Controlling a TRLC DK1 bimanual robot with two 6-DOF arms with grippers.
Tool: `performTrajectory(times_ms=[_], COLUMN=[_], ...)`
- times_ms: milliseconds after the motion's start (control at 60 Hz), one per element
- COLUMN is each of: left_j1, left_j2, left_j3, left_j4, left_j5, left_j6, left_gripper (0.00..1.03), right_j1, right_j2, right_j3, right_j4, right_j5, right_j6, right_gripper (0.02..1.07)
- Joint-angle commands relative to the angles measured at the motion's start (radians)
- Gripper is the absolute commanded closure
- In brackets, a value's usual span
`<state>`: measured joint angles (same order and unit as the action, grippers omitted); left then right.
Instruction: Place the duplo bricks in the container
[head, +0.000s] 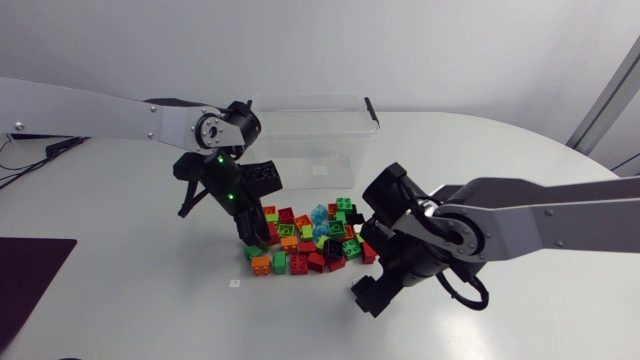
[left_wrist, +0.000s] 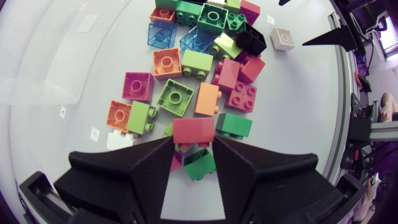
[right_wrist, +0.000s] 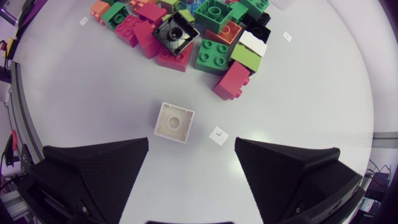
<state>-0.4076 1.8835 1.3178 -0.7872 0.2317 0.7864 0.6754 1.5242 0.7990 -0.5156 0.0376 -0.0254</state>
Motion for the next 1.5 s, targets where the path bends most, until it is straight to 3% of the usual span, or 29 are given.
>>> performTrajectory(times_ms=[0, 450, 633, 717, 767, 817, 850, 983, 1167, 1367, 1483], left_j1=[0.012, 0.062, 0.079, 0.079, 0.076, 0.073, 0.07, 0.066, 0.052, 0.049, 0.046], left_j2=[0.019, -0.024, -0.018, -0.018, -0.018, -0.018, -0.018, -0.018, -0.012, 0.031, 0.055], left_j3=[0.021, -0.006, -0.017, -0.017, -0.017, -0.015, -0.017, -0.019, -0.009, 0.023, 0.035], left_j4=[0.0, -0.02, -0.007, -0.007, -0.007, -0.007, -0.007, -0.007, -0.007, -0.009, -0.009], left_j5=[0.011, 0.014, 0.014, 0.014, 0.014, 0.014, 0.014, 0.014, 0.014, 0.014, 0.014], left_j6=[0.019, 0.025, 0.025, 0.025, 0.024, 0.024, 0.025, 0.027, 0.027, 0.028, 0.027], left_gripper=[0.64, 0.63, 0.62, 0.61, 0.54, 0.47, 0.41, 0.27, 0.21, 0.28, 0.51], right_j1=[0.013, 0.024, 0.03, 0.029, 0.023, 0.018, 0.01, 0.001, 0.001, -0.011, -0.028], right_j2=[0.031, 0.171, 0.212, 0.228, 0.229, 0.221, 0.215, 0.208, 0.195, 0.168, 0.114], right_j3=[0.02, 0.101, 0.12, 0.115, 0.109, 0.1, 0.097, 0.082, 0.063, 0.055, 0.06], right_j4=[0.002, 0.006, 0.003, 0.008, 0.014, 0.034, 0.043, 0.046, 0.054, 0.046, 0.008], right_j5=[0.002, 0.002, -0.002, -0.005, -0.007, -0.008, -0.016, -0.025, -0.024, -0.022, -0.018], right_j6=[0.024, 0.024, 0.025, 0.027, 0.025, 0.025, 0.025, 0.022, 0.015, 0.002, -0.013], right_gripper=[0.07, 0.07, 0.17, 0.29, 0.4, 0.59, 0.66, 0.68, 0.68, 0.69, 0.7])
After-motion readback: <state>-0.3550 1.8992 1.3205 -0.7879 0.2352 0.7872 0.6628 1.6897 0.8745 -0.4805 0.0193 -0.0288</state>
